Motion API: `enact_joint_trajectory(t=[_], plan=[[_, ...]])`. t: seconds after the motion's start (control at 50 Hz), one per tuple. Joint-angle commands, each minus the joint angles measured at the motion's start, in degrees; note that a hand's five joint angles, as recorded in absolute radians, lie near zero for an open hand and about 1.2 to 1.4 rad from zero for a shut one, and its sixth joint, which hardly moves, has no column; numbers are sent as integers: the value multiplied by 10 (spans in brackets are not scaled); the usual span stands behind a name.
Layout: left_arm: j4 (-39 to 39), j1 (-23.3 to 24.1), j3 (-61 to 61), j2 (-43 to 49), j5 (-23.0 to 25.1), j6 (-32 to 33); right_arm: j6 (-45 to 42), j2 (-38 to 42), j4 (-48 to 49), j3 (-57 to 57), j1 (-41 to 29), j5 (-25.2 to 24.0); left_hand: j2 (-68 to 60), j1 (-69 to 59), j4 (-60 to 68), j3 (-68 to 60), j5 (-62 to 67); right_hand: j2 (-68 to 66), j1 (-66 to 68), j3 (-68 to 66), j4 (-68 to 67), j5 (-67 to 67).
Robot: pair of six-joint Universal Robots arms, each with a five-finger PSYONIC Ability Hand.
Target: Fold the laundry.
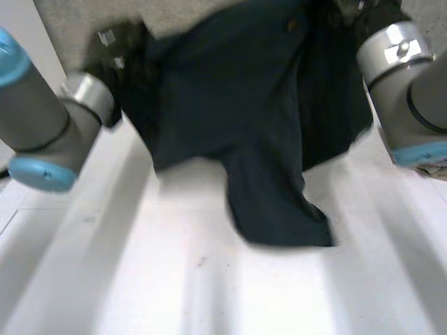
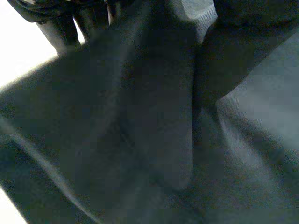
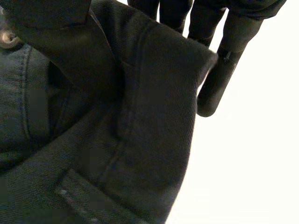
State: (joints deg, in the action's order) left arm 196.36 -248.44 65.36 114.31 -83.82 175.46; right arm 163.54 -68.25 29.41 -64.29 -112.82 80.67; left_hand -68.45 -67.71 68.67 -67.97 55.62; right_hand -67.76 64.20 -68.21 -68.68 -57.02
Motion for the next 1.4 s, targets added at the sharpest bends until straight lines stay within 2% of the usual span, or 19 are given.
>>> enact_joint_trajectory(t=[0.02, 0.08, 0.18, 0.28, 0.42, 0.58, 0.68, 0.76, 0.86, 0.94, 0.96, 1.0, 1.14, 1.16, 1.2, 1.24, 1.28, 1.32, 1.4], plan=[[118, 11, 9, -49, 17, 9, 112, 18, 201, 1, -3, 12, -115, -123, 113, -120, 144, -122, 158, -118, -113, -130], [120, 7, 46, -65, 2, 15, 148, 22, 238, -22, 14, 7, -115, -123, 113, -120, 144, -122, 158, -118, -113, -130], [126, 2, 133, -89, -5, 18, 152, 18, 232, -79, 33, -17, -115, -123, 113, -120, 144, -122, 158, -118, -113, -130], [126, 16, 249, -102, 44, 19, 130, -20, 177, -204, 49, -86, -115, -123, 113, -120, 144, -122, 158, -118, -113, -130], [109, 23, 381, -106, 78, 51, 43, -62, 50, -348, 80, -126, -106, -113, 104, -110, 134, -122, 158, -118, -113, -130], [100, 24, 471, -87, 79, 131, -86, -46, -118, -429, 95, -154, 121, 114, -123, 116, -93, -122, 158, -118, -113, -130], [94, 10, 479, -85, 54, 157, -118, -34, -164, -433, 102, -149, 424, 416, -426, 419, -395, -122, 158, -118, -113, -130], [81, 3, 481, -92, 26, 159, -117, -41, -175, -431, 114, -139, 426, 419, -428, 421, -398, -122, 158, -118, -113, -130], [65, 1, 487, -105, 0, 164, -115, -54, -191, -434, 119, -140, 324, 316, -326, 319, -295, -122, 158, -118, -113, -130], [52, 3, 494, -109, -15, 171, -110, -62, -198, -436, 117, -139, 125, 118, -127, 121, -97, -122, 158, -118, -113, -130], [47, 4, 499, -115, -17, 175, -110, -64, -198, -436, 117, -138, 22, 14, -24, 17, 7, -122, 158, -118, -113, -130], [41, 4, 505, -126, -19, 181, -112, -73, -202, -437, 116, -135, -88, -96, 86, -93, 117, -122, 158, -118, -113, -130], [-13, 23, 535, -223, -16, 223, -167, -137, -281, -430, 109, -128, -115, -123, 113, -120, 144, -122, 158, -118, -113, -130], [-32, 25, 538, -239, -14, 229, -183, -146, -301, -427, 108, -128, -115, -123, 113, -120, 144, -122, 158, -118, -113, -130], [-126, 26, 536, -295, -2, 253, -266, -179, -415, -415, 107, -123, -115, -123, 113, -120, 144, -122, 158, -118, -113, -130], [-256, 29, 519, -336, 29, 285, -374, -201, -549, -413, 114, -105, -115, -123, 113, -120, 144, -122, 158, -118, -113, -130], [-359, 28, 504, -349, 50, 311, -457, -214, -623, -410, 122, -101, -115, -123, 113, -120, 144, -122, 158, -118, -113, -130], [-433, 24, 491, -344, 65, 336, -480, -217, -614, -405, 116, -107, -115, -123, 113, -120, 144, -122, 158, -118, -113, -130], [-427, 8, 468, -288, 67, 369, -423, -171, -558, -396, 87, -97, -115, -123, 113, -120, 144, -122, 158, -118, -113, -130]])
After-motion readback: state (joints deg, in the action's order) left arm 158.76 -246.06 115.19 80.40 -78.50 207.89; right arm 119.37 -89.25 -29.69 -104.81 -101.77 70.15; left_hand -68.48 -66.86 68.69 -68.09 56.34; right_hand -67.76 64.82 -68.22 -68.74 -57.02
